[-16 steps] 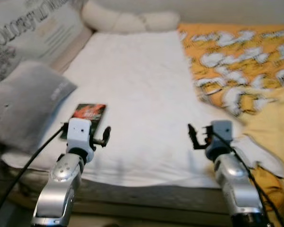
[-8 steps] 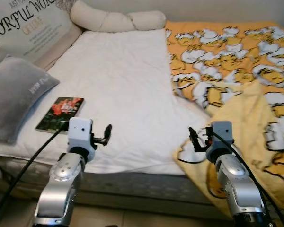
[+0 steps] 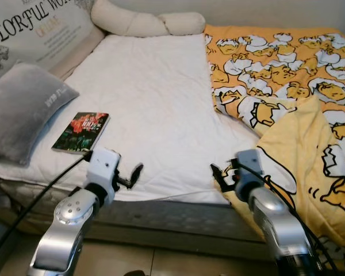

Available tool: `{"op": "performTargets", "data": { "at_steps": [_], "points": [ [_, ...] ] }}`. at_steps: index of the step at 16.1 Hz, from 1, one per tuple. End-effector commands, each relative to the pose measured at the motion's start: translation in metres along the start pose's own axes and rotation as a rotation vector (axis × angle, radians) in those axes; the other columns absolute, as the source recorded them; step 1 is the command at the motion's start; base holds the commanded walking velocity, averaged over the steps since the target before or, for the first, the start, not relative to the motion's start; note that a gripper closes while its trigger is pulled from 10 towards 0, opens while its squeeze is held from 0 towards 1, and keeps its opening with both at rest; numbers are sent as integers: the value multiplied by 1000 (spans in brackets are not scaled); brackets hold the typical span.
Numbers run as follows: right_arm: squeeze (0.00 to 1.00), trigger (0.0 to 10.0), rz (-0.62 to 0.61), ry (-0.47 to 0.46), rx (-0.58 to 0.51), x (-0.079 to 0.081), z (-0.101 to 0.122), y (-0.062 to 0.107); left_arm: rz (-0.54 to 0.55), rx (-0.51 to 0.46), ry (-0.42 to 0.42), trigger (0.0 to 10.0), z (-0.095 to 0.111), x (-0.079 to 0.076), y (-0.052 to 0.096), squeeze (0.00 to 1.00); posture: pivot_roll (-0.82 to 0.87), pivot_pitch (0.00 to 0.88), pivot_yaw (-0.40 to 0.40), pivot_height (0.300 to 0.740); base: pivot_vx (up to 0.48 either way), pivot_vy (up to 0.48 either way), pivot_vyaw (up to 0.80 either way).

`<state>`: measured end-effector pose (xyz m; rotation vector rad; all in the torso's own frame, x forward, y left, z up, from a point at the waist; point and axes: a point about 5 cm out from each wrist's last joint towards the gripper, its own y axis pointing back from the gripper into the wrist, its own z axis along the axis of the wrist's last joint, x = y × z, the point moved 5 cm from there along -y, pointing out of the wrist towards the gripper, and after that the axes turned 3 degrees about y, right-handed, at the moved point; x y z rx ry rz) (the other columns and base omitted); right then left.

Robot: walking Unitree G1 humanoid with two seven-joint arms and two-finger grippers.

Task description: Clean up the room

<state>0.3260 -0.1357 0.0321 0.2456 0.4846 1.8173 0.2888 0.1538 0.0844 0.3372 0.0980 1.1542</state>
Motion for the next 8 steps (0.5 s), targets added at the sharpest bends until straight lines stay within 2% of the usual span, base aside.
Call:
{"op": "performTargets", "data": {
  "at_steps": [1, 3, 5, 7, 8],
  "points": [
    [1000, 10000, 3, 30, 57, -1, -4, -10, -61, 7, -24, 10000, 4, -3, 0, 0, 2, 0, 81, 740, 0, 0, 0],
    [1000, 10000, -55, 73, 128, -13, -9, -24, -138, 41, -69, 10000, 2, -5, 1, 0, 16, 0, 82, 740, 0, 0, 0],
    [1000, 10000, -115, 67, 216, -25, -17, -38, -243, 81, -121, 10000, 1, -7, 4, 0, 31, 0, 75, 740, 0, 0, 0],
    [1000, 10000, -137, 69, 250, -28, -22, -40, -269, 89, -131, 10000, 2, -9, 5, 0, 41, 0, 71, 740, 0, 0, 0],
    [361, 10000, -152, 74, 275, -32, -25, -40, -288, 92, -138, 10000, 3, -10, 6, 0, 50, 0, 65, 740, 0, 0, 0]
  ]
}}
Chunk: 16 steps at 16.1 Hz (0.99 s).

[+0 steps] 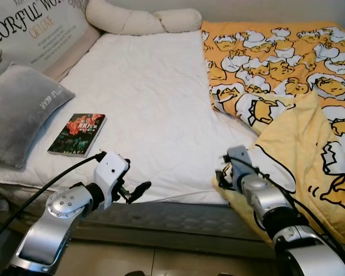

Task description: Clean up the room

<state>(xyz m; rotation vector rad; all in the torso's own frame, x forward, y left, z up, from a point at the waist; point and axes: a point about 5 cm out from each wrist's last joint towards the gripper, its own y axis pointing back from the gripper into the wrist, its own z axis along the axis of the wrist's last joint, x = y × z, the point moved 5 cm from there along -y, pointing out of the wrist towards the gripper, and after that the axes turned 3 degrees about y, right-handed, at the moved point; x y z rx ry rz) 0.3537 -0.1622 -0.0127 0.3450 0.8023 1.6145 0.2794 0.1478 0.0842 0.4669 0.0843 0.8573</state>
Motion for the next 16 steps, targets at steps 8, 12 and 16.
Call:
{"op": "performTargets", "data": {
  "at_steps": [8, 12, 16],
  "points": [
    [0, 5608, -59, -109, 138, -10, -27, -5, -146, 64, -46, 10000, 1, -20, 24, 0, 142, 0, 53, 740, 0, 0, 0],
    [0, 2549, -54, -152, 130, -11, -31, -5, -172, 88, -51, 10000, 3, -27, 36, 0, 182, 23, 54, 740, 0, 0, 0],
    [0, 0, -42, -144, 104, -13, -30, -5, -182, 99, -46, 10000, 7, -32, 46, 0, 195, 73, 60, 740, 0, 0, 0]
  ]
}}
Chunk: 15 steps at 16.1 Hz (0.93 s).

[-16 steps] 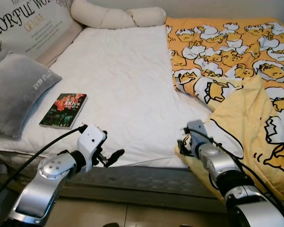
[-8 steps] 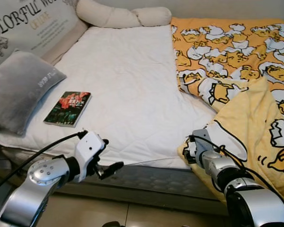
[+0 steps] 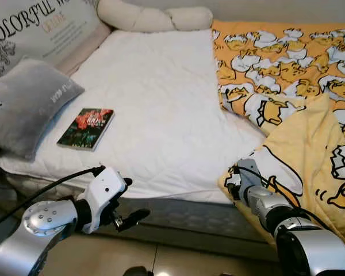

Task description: Clean up the room

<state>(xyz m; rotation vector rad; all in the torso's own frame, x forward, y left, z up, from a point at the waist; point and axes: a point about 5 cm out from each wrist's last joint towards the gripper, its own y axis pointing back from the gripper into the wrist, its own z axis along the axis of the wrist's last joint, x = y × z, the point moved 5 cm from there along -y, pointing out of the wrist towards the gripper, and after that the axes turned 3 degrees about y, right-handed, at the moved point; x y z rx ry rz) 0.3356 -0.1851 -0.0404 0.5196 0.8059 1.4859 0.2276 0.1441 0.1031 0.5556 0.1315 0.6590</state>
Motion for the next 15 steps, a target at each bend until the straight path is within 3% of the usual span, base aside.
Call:
{"op": "performTargets", "data": {
  "at_steps": [1, 9, 15],
  "points": [
    [0, 0, 6, -10, -28, 0, 9, 0, 8, 5, -5, 10000, 2, 1, 4, 0, 195, 73, 60, 740, 0, 0, 0],
    [0, 0, 18, -10, -43, -1, 4, 0, 0, 31, 10, 10000, 6, -8, 18, 0, 250, 162, 87, 740, 0, 0, 0],
    [0, 0, 18, -31, -50, -1, 0, 0, -1, 41, 11, 10000, 9, -7, 20, 0, 257, 147, 91, 740, 0, 0, 0]
  ]
}}
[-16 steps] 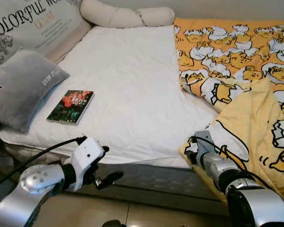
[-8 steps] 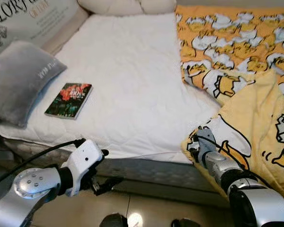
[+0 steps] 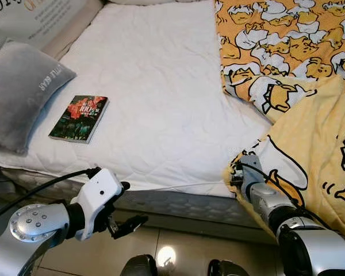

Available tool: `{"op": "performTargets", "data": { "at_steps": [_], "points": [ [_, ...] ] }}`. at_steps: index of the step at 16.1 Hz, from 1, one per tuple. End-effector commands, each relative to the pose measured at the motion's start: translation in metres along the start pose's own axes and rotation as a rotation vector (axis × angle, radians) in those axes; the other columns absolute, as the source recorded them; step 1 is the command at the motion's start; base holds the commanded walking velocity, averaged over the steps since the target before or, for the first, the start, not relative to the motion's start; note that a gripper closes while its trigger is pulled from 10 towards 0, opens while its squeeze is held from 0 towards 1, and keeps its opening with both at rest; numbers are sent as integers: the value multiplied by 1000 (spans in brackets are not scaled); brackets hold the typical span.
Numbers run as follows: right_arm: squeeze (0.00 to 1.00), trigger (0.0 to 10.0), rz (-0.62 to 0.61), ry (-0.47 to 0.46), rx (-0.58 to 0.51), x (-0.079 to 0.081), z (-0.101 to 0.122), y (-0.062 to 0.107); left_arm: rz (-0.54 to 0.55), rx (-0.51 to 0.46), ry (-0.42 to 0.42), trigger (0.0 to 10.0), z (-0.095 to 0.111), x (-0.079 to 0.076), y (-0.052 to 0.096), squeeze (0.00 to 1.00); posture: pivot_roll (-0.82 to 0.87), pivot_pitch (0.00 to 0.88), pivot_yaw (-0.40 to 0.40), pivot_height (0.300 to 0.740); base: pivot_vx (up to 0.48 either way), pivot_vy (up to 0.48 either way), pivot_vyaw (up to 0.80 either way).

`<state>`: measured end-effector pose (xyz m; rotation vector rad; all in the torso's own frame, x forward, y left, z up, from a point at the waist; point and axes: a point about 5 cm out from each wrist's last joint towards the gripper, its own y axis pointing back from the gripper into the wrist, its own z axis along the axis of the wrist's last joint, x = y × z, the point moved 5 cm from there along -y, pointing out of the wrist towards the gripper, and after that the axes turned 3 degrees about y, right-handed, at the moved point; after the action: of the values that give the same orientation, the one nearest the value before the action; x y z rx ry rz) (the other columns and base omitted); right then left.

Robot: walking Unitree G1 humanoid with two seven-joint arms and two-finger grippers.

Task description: Clean up the room

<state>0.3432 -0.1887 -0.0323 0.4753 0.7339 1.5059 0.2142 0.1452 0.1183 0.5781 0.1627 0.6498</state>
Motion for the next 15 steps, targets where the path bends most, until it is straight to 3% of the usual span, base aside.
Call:
{"op": "performTargets", "data": {
  "at_steps": [1, 7, 10, 13, 14, 15],
  "points": [
    [0, 0, 15, -20, 21, 4, -9, 0, 14, 8, -9, 10000, 1, 3, 3, 0, 257, 144, 90, 740, 0, 0, 0],
    [0, 0, 81, -25, -36, 1, 4, 1, 21, -2, -8, 10000, 4, 6, 0, 0, 242, 123, 82, 740, 0, 0, 0],
    [0, 0, 170, 35, -42, 0, 1, 4, 26, -14, -8, 10000, 7, 8, -4, 0, 223, 111, 77, 740, 0, 0, 0],
    [0, 0, 466, 202, -41, 9, -15, 18, 22, -31, -8, 10000, 9, 9, -9, 0, 187, 88, 71, 740, 0, 0, 0],
    [0, 0, 579, 250, -25, 14, -26, 25, 15, -32, -7, 10000, 9, 8, -9, 0, 182, 85, 71, 740, 0, 0, 0],
    [0, 0, 739, 333, 32, 18, -52, 40, 3, -32, -6, 10000, 8, 6, -10, 0, 172, 83, 71, 740, 0, 0, 0]
  ]
}}
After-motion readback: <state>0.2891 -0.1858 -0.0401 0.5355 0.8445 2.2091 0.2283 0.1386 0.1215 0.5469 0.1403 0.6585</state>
